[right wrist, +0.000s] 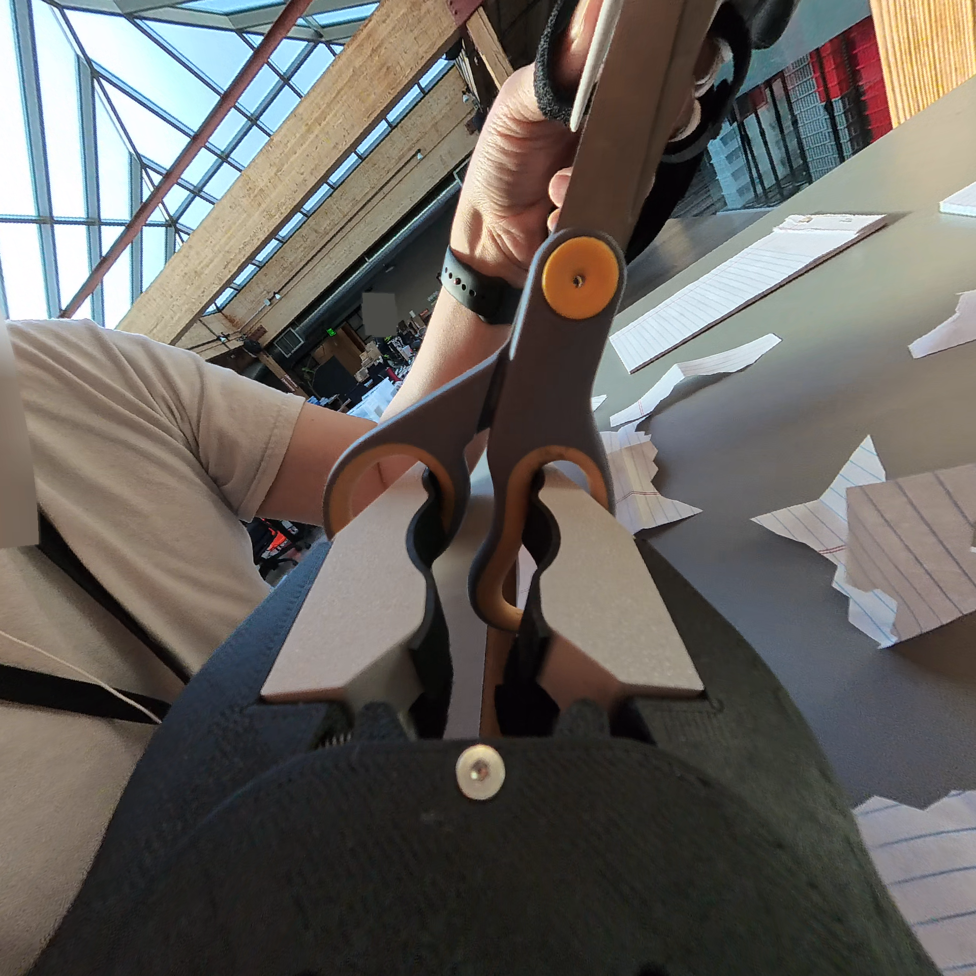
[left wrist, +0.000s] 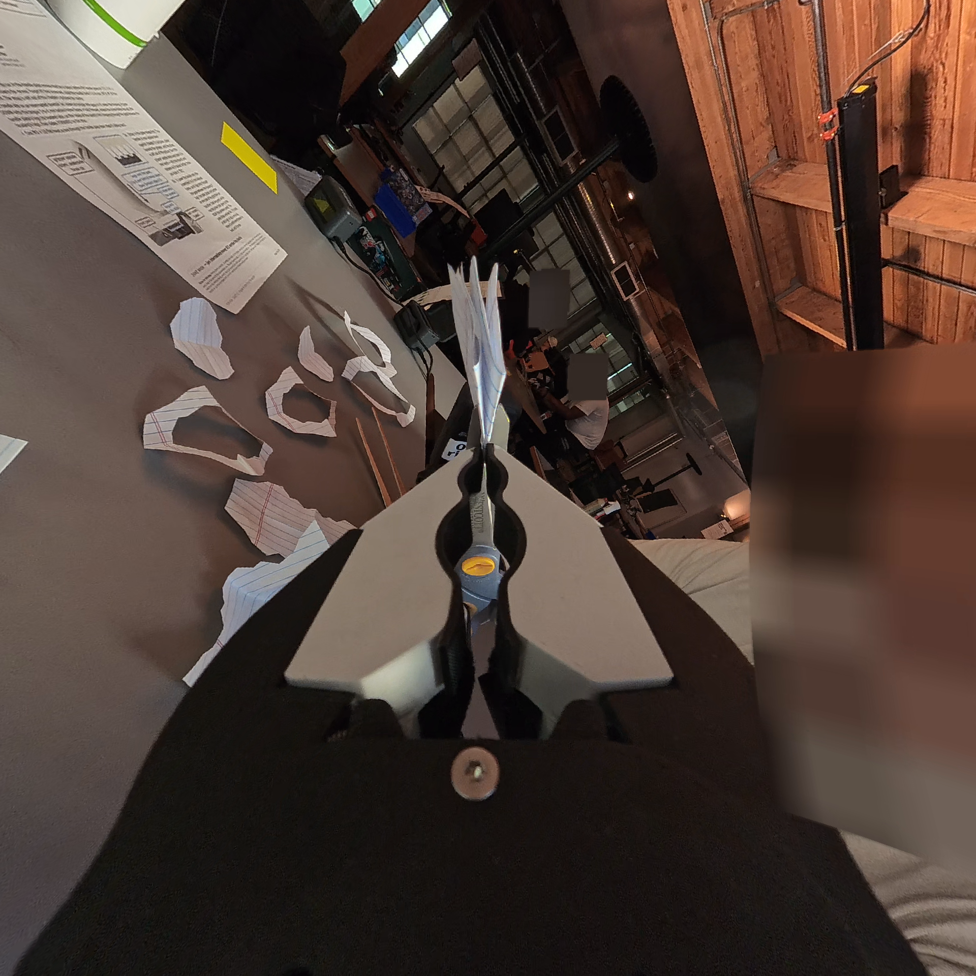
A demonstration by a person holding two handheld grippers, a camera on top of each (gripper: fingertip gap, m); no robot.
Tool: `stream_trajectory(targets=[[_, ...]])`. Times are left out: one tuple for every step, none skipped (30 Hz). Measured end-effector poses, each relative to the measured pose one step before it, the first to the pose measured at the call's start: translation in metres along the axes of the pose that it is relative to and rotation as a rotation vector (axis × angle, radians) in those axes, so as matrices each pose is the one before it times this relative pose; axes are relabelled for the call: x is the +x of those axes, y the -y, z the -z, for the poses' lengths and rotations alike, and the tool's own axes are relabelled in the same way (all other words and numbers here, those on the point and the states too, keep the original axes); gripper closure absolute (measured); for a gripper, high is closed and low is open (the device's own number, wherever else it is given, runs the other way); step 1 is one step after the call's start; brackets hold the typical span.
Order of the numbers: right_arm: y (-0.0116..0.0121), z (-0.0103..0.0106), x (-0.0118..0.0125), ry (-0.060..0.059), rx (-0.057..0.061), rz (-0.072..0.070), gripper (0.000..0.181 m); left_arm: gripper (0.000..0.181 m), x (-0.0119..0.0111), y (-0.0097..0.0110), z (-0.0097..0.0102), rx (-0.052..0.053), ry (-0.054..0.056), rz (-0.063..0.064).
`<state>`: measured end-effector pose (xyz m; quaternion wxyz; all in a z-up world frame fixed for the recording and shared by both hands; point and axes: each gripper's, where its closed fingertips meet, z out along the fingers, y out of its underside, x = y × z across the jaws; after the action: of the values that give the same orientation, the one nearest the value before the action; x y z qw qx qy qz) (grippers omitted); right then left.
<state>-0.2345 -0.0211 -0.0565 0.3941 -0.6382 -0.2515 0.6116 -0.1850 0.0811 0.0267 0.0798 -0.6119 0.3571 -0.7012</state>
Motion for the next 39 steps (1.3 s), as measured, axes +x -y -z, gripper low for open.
stream_trajectory(targets=[[-0.00055, 0.00036, 0.00050, -0.0073, -0.0064, 0.0103, 0.157, 0.181, 0.00110, -0.00007, -0.00025, -0.0007, -0.0054, -0.0001], [-0.00037, 0.00042, -0.00059, 0.0016, -0.0045, 0.0094, 0.157, 0.181, 0.00156, -0.00029, -0.00032, -0.0016, -0.0087, 0.0007], [0.00081, 0.00046, -0.00263, 0.0222, 0.0033, -0.0045, 0.156, 0.181, 0.00107, -0.00004, -0.00008, 0.0006, -0.0053, -0.0003], [0.00169, 0.00010, -0.00316, 0.0370, 0.0125, -0.0225, 0.156, 0.181, -0.00050, 0.00026, 0.00036, 0.0028, 0.0078, -0.0056], [0.00128, 0.00013, 0.00132, 0.0052, 0.0181, -0.0231, 0.155, 0.181, -0.00227, -0.00001, 0.00062, 0.0017, 0.0192, -0.0094], [-0.00044, -0.00080, 0.00351, -0.0210, 0.0080, -0.0037, 0.154, 0.181, -0.00204, -0.00093, 0.00032, -0.0049, 0.0162, -0.0068], [-0.00157, -0.00133, -0.00024, -0.0012, -0.0040, -0.0003, 0.153, 0.181, 0.00011, -0.00162, -0.00012, -0.0106, 0.0003, -0.0018], [-0.00255, -0.00132, -0.00195, 0.0147, -0.0153, -0.0080, 0.152, 0.181, 0.00130, -0.00195, -0.00085, -0.0121, -0.0065, -0.0002], [-0.00180, -0.00102, -0.00181, 0.0158, -0.0140, -0.0104, 0.151, 0.181, 0.00036, -0.00127, -0.00103, -0.0084, 0.0009, -0.0023], [0.00049, -0.00030, -0.00159, 0.0093, 0.0049, -0.0027, 0.151, 0.181, -0.00046, -0.00052, -0.00090, -0.0033, 0.0053, -0.0030], [0.00282, 0.00030, -0.00254, 0.0147, 0.0194, -0.0044, 0.147, 0.181, -0.00026, -0.00248, -0.00137, -0.0164, 0.0024, -0.0015], [0.00470, 0.00186, -0.00203, 0.0162, 0.0269, -0.0200, 0.145, 0.181, 0.00008, -0.00145, -0.00162, -0.0101, -0.0011, -0.0005], [0.00456, 0.00269, -0.00126, 0.0096, 0.0246, -0.0106, 0.145, 0.181, -0.00023, 0.00209, -0.00080, 0.0142, 0.0008, -0.0003], [0.00149, 0.00268, 0.00127, -0.0104, 0.0043, 0.0015, 0.145, 0.181, -0.00102, -0.00006, -0.00066, -0.0004, 0.0047, -0.0005], [-0.00222, 0.00141, 0.00327, -0.0237, -0.0188, 0.0111, 0.144, 0.181, -0.00092, -0.00232, -0.00088, -0.0152, 0.0035, 0.0004], [-0.00120, 0.00046, 0.00190, -0.0160, -0.0058, 0.0109, 0.144, 0.181, -0.00035, -0.00108, -0.00066, -0.0066, -0.0010, 0.0025], [0.00041, -0.00043, -0.00093, 0.0063, 0.0061, -0.0021, 0.143, 0.181, 0.00035, -0.00007, -0.00080, 0.0016, -0.0062, 0.0048], [0.00007, -0.00082, -0.00135, 0.0097, 0.0019, -0.0055, 0.143, 0.181, 0.00037, -0.00016, -0.00059, -0.0001, -0.0069, 0.0055], [-0.00026, -0.00064, 0.00056, -0.0052, -0.0028, 0.0036, 0.143, 0.181, -0.00011, -0.00001, -0.00037, 0.0001, -0.0038, 0.0028], [0.00052, 0.00003, 0.00074, -0.0064, 0.0021, 0.0036, 0.143, 0.181, -0.00021, 0.00037, -0.00020, 0.0031, -0.0018, 0.0019], [0.00065, 0.00036, 0.00044, -0.0035, 0.0030, 0.0019, 0.144, 0.181, -0.00050, 0.00052, 0.00002, 0.0044, 0.0007, 0.0025], [0.00072, 0.00068, 0.00143, -0.0134, 0.0038, 0.0072, 0.146, 0.181, -0.00081, 0.00059, 0.00028, 0.0041, 0.0034, 0.0014], [-0.00104, 0.00005, 0.00260, -0.0214, -0.0112, 0.0082, 0.148, 0.181, -0.00053, 0.00042, 0.00022, 0.0024, 0.0012, 0.0015], [-0.00046, -0.00047, 0.00094, -0.0096, -0.0057, 0.0136, 0.149, 0.181, 0.00001, 0.00034, -0.00007, 0.0030, -0.0033, 0.0036], [0.00013, -0.00096, -0.00096, 0.0032, 0.0001, 0.0066, 0.151, 0.181, 0.00033, 0.00042, -0.00058, 0.0028, -0.0048, 0.0041], [-0.00011, -0.00097, -0.00141, 0.0089, -0.0007, -0.0023, 0.151, 0.181, 0.00027, 0.00007, -0.00052, 0.0001, -0.0039, 0.0034], [-0.00037, -0.00048, -0.00033, 0.0046, -0.0002, -0.0046, 0.151, 0.181, -0.00044, -0.00013, -0.00014, -0.0006, 0.0024, 0.0016], [-0.00098, 0.00006, 0.00119, -0.0051, -0.0029, -0.0042, 0.151, 0.181, -0.00172, -0.00067, 0.00017, -0.0027, 0.0099, 0.0010], [-0.00184, 0.00030, 0.00107, -0.0054, -0.0090, -0.0043, 0.152, 0.181, -0.00156, -0.00087, 0.00010, -0.0050, 0.0081, 0.0025], [-0.00032, 0.00034, -0.00014, -0.0008, -0.0013, -0.0005, 0.152, 0.181, -0.00007, -0.00043, -0.00002, -0.0028, -0.0019, 0.0033], [-0.00019, 0.00020, -0.00121, 0.0051, -0.0024, 0.0017, 0.152, 0.181, 0.00107, -0.00018, -0.00026, -0.0016, -0.0080, 0.0028], [-0.00072, -0.00010, -0.00110, 0.0044, -0.0073, 0.0022, 0.152, 0.181, 0.00112, -0.00039, -0.00032, -0.0023, -0.0069, 0.0011], [-0.00053, -0.00014, -0.00066, -0.0011, -0.0038, 0.0059, 0.152, 0.181, 0.00118, -0.00055, -0.00022, -0.0031, -0.0064, 0.0007], [-0.00093, -0.00045, -0.00122, 0.0043, -0.0052, 0.0025, 0.152, 0.181, 0.00135, -0.00054, -0.00014, -0.0047, -0.0071, 0.0006], [-0.00069, -0.00050, -0.00224, 0.0095, -0.0044, 0.0031, 0.155, 0.181, 0.00173, -0.00060, -0.00017, -0.0042, -0.0084, 0.0004], [-0.00040, -0.00062, -0.00079, -0.0009, -0.0003, 0.0084, 0.155, 0.181, 0.00194, -0.00049, -0.00018, -0.0035, -0.0082, 0.0004], [-0.00036, -0.00067, -0.00053, -0.0027, -0.0021, 0.0032, 0.155, 0.181, 0.00124, -0.00027, -0.00014, -0.0022, -0.0015, -0.0010], [0.00052, -0.00080, -0.00143, -0.0037, 0.0022, -0.0093, 0.155, 0.181, 0.00101, -0.00036, 0.00010, -0.0030, 0.0036, -0.0025], [-0.00074, -0.00150, -0.00384, 0.0018, -0.0041, -0.0116, 0.155, 0.181, 0.00257, -0.00210, 0.00023, -0.0102, -0.0031, -0.0015]])
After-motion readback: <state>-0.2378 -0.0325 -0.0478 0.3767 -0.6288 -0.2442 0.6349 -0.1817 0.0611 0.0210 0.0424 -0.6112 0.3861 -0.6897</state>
